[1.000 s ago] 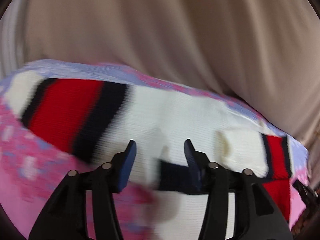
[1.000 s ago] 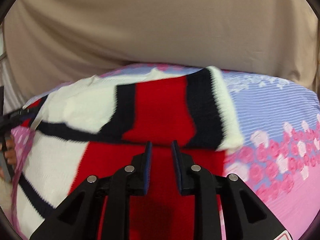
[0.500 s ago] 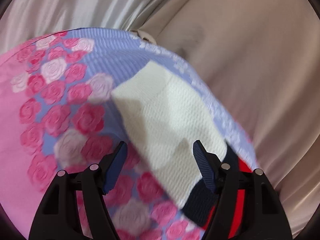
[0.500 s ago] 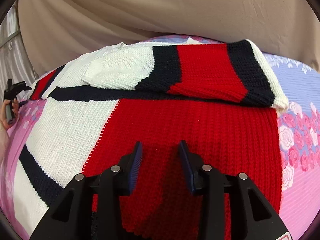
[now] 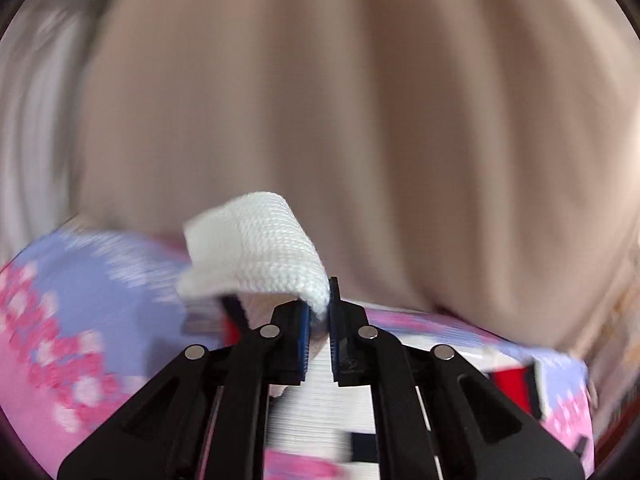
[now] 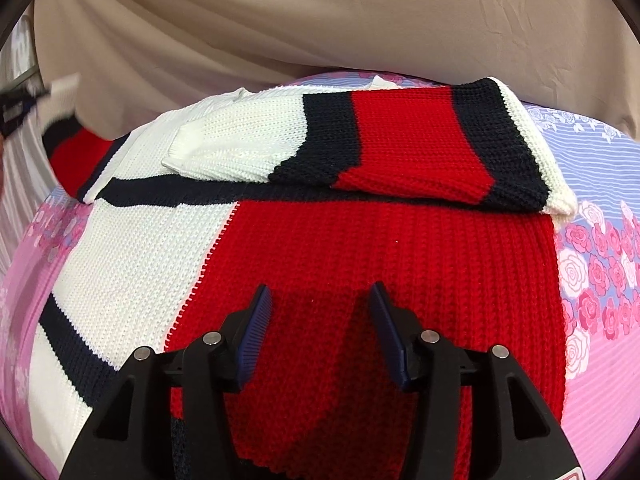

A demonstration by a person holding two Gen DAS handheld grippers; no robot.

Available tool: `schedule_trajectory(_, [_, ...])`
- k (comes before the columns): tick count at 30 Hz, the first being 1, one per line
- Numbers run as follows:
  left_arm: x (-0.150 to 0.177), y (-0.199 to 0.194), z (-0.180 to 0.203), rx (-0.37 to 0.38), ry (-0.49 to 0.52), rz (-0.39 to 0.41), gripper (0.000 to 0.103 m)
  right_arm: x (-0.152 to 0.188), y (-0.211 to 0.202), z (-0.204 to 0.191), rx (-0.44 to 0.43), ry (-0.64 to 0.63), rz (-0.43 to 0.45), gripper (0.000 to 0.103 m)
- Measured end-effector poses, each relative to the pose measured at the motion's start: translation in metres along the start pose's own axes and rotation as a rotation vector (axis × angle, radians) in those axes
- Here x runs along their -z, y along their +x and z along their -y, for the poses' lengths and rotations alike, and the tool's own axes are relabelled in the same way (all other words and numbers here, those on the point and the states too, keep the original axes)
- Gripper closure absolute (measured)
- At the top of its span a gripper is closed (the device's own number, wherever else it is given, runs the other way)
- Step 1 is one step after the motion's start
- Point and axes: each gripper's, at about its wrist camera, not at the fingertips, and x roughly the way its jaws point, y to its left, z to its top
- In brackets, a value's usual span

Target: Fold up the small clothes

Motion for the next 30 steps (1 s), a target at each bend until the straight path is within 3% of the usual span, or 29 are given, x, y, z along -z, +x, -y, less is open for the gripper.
schedule_trajectory(3, [0.019,0.008,0.090,0.101,0.119,-0.046,0.096,0.000,-0.001,0.001,-0.007,0.006,0.004,0.052])
schedule_trajectory(6, [0.062,0.034,0.170,0.164,0.212,-0.121,0.096,0.000,-0.002,0.003,-0.019,0.021,0.011,0.051])
schedule_trajectory(8, [0.091,0.057,0.201,0.186,0.232,-0.178,0.096,0.000,-0.002,0.006,-0.029,0.032,0.014,0.050])
schedule_trajectory(12, [0.150,0.114,0.225,0.176,0.211,-0.321,0.096,0.000,-0.001,0.006,-0.040,0.035,0.011,0.049])
schedule_trajectory(17, [0.192,0.157,0.220,0.109,0.236,-0.402,0.089,-0.001,-0.001,0.005,-0.054,0.034,0.008,0.046])
schedule_trajectory(20, [0.195,0.142,0.205,0.145,0.195,-0.396,0.057,-0.002,-0.003,0.008,-0.066,0.047,0.015,0.045])
schedule_trajectory(21, [0.190,0.126,0.195,0.165,0.173,-0.365,0.043,-0.002,-0.005,0.010,-0.062,0.052,0.024,0.044])
schedule_trajectory(24, [0.178,0.084,0.165,0.178,0.129,-0.281,0.016,-0.006,-0.015,0.010,-0.040,0.054,0.059,0.044])
schedule_trajectory(26, [0.164,0.058,0.130,0.152,0.077,-0.228,0.013,-0.017,-0.023,0.002,-0.015,0.014,0.091,0.043])
schedule_trajectory(30, [0.148,0.047,0.066,-0.005,-0.097,-0.198,0.013,-0.058,-0.015,-0.031,-0.018,-0.070,0.091,0.035])
